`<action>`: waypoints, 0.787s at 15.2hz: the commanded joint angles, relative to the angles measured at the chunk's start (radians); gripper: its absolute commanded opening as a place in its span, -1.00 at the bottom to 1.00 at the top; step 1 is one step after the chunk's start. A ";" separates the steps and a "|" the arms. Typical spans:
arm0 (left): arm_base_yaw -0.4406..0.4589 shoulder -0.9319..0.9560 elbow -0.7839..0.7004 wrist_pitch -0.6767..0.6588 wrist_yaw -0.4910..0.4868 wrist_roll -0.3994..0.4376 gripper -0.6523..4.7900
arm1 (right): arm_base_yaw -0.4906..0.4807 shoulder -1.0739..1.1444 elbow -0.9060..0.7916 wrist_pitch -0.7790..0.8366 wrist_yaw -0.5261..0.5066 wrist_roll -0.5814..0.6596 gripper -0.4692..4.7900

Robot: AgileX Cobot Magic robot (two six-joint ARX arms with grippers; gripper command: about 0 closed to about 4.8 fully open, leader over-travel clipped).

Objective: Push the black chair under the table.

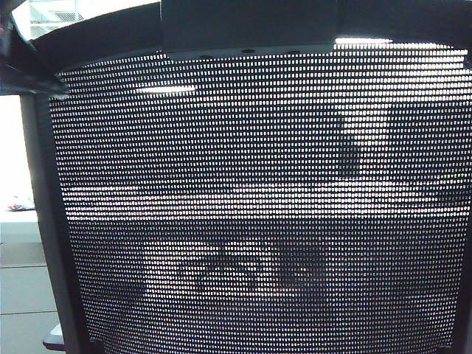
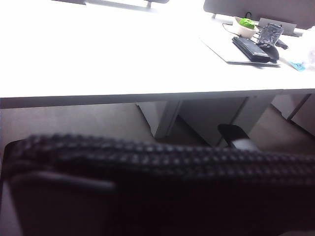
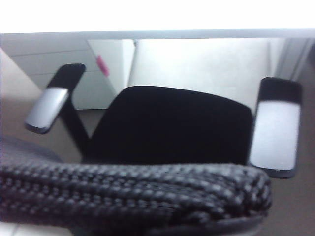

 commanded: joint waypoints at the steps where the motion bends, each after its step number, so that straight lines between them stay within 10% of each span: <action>1: 0.011 0.101 0.003 0.126 -0.081 0.000 -0.78 | -0.053 0.057 0.009 0.143 0.030 -0.008 -0.84; 7: 0.033 0.225 0.006 0.263 -0.087 0.007 -0.78 | -0.054 0.232 0.010 0.309 0.023 -0.033 -0.84; 12: 0.249 0.277 0.032 0.296 0.079 -0.030 -0.78 | -0.103 0.341 0.012 0.454 -0.066 -0.035 -0.84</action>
